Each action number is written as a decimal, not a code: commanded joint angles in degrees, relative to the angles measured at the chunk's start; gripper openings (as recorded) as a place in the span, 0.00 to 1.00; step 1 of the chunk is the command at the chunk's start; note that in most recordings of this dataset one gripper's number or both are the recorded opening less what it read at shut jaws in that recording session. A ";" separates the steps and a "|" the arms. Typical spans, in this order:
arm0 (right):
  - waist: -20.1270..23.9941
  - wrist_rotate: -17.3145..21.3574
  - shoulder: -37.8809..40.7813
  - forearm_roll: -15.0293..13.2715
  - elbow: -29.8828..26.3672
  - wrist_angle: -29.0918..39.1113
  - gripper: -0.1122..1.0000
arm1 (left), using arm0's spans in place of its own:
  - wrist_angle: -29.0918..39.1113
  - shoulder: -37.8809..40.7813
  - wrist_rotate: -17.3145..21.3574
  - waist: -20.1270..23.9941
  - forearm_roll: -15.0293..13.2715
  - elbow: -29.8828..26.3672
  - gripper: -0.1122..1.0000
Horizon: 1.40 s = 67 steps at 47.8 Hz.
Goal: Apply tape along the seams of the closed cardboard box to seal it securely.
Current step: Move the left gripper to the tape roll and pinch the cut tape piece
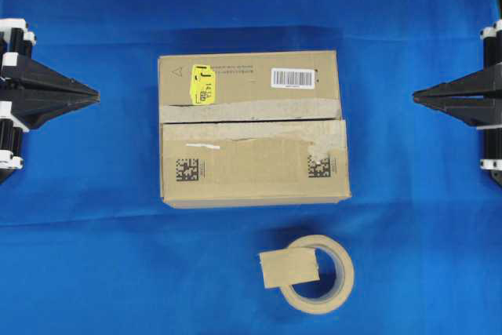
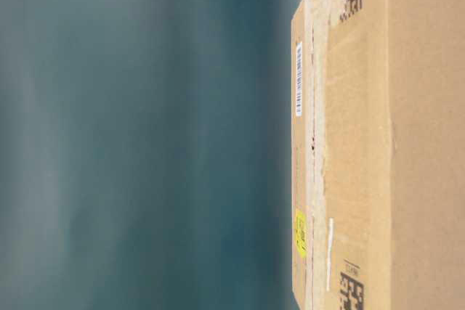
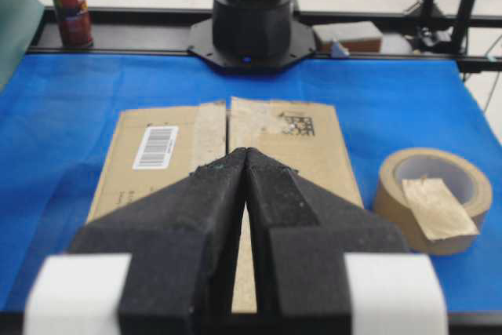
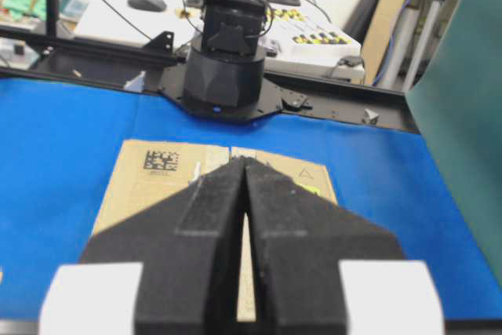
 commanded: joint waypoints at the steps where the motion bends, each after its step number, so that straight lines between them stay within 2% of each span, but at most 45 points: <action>1: -0.09 0.26 0.53 0.09 -2.11 -0.79 0.10 | 0.35 1.23 2.81 -2.90 -0.35 -1.05 0.10; 10: -0.09 0.35 0.97 0.09 -2.55 -0.88 0.10 | -1.93 3.96 12.92 -7.38 -0.97 -1.49 0.10; 17: -0.09 0.35 1.05 0.09 -2.55 -1.14 0.10 | -8.09 9.67 14.68 -11.34 -0.62 -2.55 0.10; 20: -0.09 0.35 1.23 0.09 -2.55 -1.67 0.10 | -10.28 13.01 16.96 -12.48 -0.70 -3.25 0.10; 28: -0.09 0.26 2.29 0.09 -2.55 -4.13 0.10 | -13.36 20.13 25.40 -15.38 -0.70 -5.80 0.10; 36: -0.09 0.26 2.90 0.09 -2.81 -4.22 0.10 | -13.62 26.63 34.45 -18.81 -0.70 -9.40 0.12; 43: 0.00 0.26 2.90 0.00 -2.90 -4.13 0.10 | -12.39 32.61 43.33 -20.21 -0.88 -12.66 0.33; 49: 0.09 -0.09 2.90 0.00 -2.90 -4.13 0.10 | -10.99 38.41 52.47 -20.92 -0.88 -16.88 0.67; 51: 0.09 -0.35 2.81 -0.09 -2.99 -4.13 0.10 | -10.90 40.43 55.20 -21.18 -0.97 -18.28 0.76; 52: 0.09 -0.35 2.72 -0.09 -2.90 -4.13 0.10 | -10.81 41.66 56.69 -21.27 -0.97 -19.07 0.76; 57: 0.09 -0.62 2.64 -0.26 -2.99 -3.87 0.10 | -9.76 48.16 63.28 -21.36 -1.14 -23.03 0.66; 67: 0.09 -0.79 2.55 -0.44 -2.99 -2.99 0.10 | -1.23 58.27 71.19 -21.27 -1.67 -31.38 0.66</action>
